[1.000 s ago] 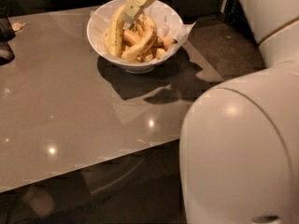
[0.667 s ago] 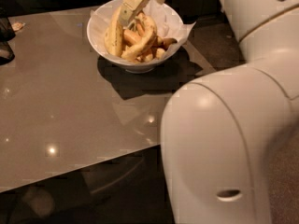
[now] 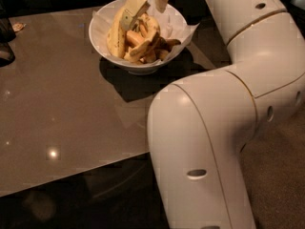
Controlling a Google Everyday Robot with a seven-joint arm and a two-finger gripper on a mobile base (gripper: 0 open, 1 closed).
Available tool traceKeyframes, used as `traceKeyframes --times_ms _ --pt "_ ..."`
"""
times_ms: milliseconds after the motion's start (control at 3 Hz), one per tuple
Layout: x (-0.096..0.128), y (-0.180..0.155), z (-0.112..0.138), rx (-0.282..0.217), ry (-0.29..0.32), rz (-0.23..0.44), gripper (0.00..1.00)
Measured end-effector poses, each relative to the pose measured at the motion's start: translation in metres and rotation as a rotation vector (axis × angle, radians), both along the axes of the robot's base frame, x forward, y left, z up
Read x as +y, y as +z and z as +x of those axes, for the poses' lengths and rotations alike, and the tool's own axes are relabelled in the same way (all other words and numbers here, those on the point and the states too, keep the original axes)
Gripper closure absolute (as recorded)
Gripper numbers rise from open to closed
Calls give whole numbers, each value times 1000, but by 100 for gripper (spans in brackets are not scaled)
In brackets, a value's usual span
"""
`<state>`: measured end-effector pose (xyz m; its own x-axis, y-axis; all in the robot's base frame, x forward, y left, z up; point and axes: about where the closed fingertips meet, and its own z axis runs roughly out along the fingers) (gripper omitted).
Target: Pick banana from white bowl
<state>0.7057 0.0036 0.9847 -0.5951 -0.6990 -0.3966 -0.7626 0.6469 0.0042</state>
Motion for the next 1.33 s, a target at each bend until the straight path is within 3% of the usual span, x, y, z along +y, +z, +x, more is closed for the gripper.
traceKeyframes --times_ms 667,1333 --pt "-23 -16 18 14 -88 -9 23" --pt "-28 -27 25 29 -116 -18 25"
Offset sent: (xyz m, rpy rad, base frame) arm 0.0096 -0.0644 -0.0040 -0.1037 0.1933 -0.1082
